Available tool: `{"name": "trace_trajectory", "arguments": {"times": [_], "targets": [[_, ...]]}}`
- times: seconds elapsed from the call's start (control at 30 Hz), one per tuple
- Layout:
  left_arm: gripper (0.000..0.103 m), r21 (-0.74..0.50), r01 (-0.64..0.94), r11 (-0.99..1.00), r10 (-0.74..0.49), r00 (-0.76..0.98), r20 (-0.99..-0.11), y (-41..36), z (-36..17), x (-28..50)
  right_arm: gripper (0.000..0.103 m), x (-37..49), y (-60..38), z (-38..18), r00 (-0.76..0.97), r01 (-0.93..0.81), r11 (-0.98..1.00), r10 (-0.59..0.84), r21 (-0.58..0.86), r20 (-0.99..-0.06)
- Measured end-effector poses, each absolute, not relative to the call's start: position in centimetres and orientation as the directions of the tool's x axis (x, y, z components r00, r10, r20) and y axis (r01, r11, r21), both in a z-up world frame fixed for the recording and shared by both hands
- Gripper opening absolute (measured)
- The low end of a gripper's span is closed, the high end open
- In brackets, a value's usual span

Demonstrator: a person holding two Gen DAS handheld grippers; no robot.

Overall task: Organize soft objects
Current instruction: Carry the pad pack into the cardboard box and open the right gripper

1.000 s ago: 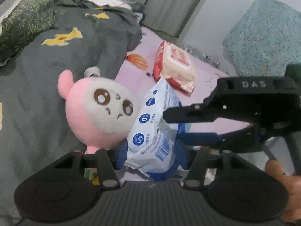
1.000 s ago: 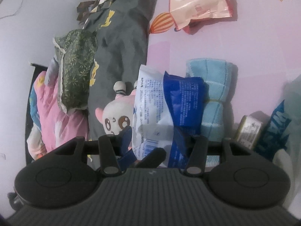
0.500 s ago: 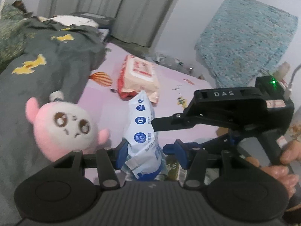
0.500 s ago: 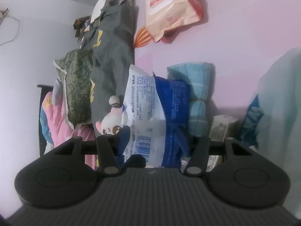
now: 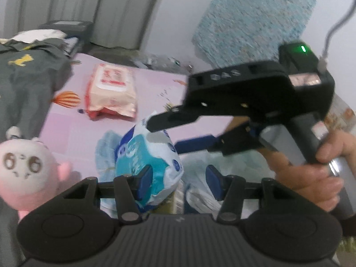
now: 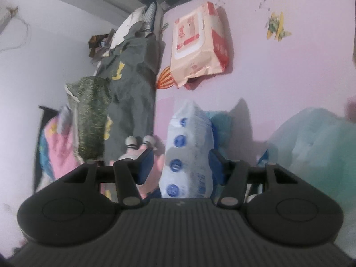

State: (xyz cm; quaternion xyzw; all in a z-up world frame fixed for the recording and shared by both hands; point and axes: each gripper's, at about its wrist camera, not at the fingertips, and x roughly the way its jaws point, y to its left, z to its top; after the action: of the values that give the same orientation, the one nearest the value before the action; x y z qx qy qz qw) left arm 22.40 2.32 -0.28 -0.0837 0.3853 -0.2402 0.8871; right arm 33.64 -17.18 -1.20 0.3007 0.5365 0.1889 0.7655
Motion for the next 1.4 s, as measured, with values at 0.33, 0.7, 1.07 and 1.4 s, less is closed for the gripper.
{"name": "trace_trajectory", "arguments": {"times": [0.33,0.7,1.07,1.4], "targets": [[0.059,-0.322,0.311,0.894,-0.447,0.580,-0.681,4.0,-0.3,23.2,0.055,34.5,-19.0,-3.7,0.309,0.073,0.827,0.512,0.557,-0.801],[0.064,-0.377,0.248,0.893,-0.448,0.390,-0.804,3.2,-3.1,28.4,0.053,35.3,-18.8,-4.7,0.291,0.074,0.819,0.528,0.569,-0.798],[0.071,-0.449,0.182,0.875,-0.484,0.323,-0.813,3.1,-3.9,30.6,0.048,35.4,-19.6,-5.6,0.285,0.098,0.803,0.543,0.588,-0.790],[0.070,-0.514,0.108,0.851,-0.520,0.311,-0.795,3.2,-2.8,30.2,0.035,34.9,-19.9,-4.6,0.318,0.079,0.766,0.587,0.638,-0.744]]}}
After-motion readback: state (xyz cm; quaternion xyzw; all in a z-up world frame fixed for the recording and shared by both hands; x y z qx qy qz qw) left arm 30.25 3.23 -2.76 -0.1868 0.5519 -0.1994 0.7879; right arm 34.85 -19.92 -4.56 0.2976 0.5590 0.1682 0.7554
